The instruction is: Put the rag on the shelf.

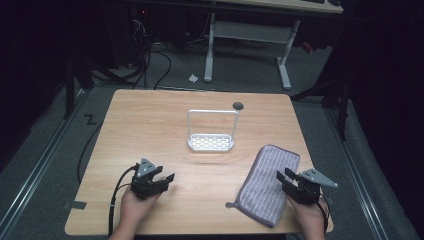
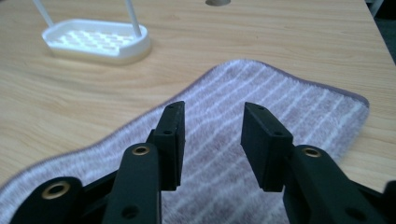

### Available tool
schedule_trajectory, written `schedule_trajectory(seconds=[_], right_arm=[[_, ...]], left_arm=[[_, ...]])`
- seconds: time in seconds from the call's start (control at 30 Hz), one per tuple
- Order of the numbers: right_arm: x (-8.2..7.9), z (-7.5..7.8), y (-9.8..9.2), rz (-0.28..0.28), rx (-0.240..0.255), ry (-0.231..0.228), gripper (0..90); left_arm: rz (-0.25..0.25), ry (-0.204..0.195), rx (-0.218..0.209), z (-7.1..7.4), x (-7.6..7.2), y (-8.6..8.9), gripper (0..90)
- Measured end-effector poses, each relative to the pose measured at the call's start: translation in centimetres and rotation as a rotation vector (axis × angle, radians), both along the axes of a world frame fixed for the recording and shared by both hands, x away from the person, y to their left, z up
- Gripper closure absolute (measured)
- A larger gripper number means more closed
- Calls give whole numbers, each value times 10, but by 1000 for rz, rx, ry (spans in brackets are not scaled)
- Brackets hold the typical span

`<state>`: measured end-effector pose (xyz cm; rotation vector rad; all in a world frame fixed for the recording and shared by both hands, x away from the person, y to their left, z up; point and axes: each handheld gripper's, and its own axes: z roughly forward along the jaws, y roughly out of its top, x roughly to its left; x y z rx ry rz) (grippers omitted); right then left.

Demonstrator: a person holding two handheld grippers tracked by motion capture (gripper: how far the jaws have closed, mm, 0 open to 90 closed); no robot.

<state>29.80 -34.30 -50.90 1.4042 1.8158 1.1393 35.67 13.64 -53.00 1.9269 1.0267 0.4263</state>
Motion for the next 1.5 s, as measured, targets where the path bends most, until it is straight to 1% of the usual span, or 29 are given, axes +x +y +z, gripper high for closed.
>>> schedule_trajectory(seconds=[0.07,0.13,0.17,0.23,0.27,0.33,0.37,0.4,0.47,0.53,0.57,0.6,0.67,0.73,0.83,0.87,0.97,1.03,1.1,1.13,1.17,1.2,1.23,1.27,1.3,1.33,1.37,1.4,1.5], right_arm=[[-2,-2,-1,-2,-21,4,623],[-5,-4,-4,0,-24,11,630],[-4,-5,-8,2,-23,19,641],[-4,-6,-9,2,-22,21,646],[-4,-6,-10,4,-24,24,654],[-2,-7,-12,0,-16,32,676],[0,-8,-13,-9,-5,45,720],[0,-8,-13,-9,-5,45,720],[3,-9,-11,-13,-5,65,765],[8,-9,-8,-5,-33,84,831],[13,-10,-7,-3,-65,98,900],[13,-10,-7,-3,-65,98,900],[19,-10,-10,-12,-83,107,900],[26,-13,-12,-28,-96,128,900],[36,-21,-14,-34,-106,203,900],[37,-24,-14,-31,-105,216,900],[38,-25,-12,-18,-112,216,900],[37,-26,-9,-3,-115,210,900],[35,-26,-4,14,-119,209,900],[33,-27,2,34,-114,203,900],[33,-27,2,34,-114,203,900],[32,-27,10,63,-103,205,900],[32,-27,10,63,-103,205,900],[31,-27,14,75,-109,203,900],[30,-27,20,96,-118,200,900],[28,-28,28,125,-117,196,900],[27,-28,32,146,-115,193,900],[27,-28,32,146,-115,193,900],[25,-29,43,181,-101,190,900]], left_arm=[[1,-1,4,-1,2,-2,441],[-2,12,8,-2,2,-3,448],[-4,8,16,-1,0,-5,459],[-8,2,13,0,-2,-6,464],[-13,4,6,1,-3,-6,475],[-15,25,-19,2,-5,-6,481],[-15,26,-29,3,-7,-7,504],[-19,22,-38,4,-9,-8,504],[-36,13,-45,6,-13,-12,515],[-54,11,-26,5,-14,-16,521],[-60,17,-22,5,-14,-17,532],[-65,21,-20,4,-14,-17,532],[-73,32,-20,3,-14,-16,557],[-68,38,-32,3,-13,-14,569],[-59,42,-53,3,-13,-11,566],[-58,43,-53,3,-13,-11,564],[-58,46,-57,3,-13,-11,548],[-68,57,-63,4,-13,-13,539],[-81,54,-60,4,-14,-16,534],[-92,54,-55,4,-15,-19,537],[-92,54,-55,4,-15,-19,544],[-98,50,-52,4,-16,-21,545],[-101,50,-50,4,-17,-23,545],[-107,50,-47,4,-17,-26,545],[-112,52,-46,4,-17,-27,545],[-118,53,-45,3,-17,-29,545],[-124,52,-38,3,-18,-32,545],[-130,49,-31,3,-18,-33,545],[-143,48,-29,3,-19,-37,544]])
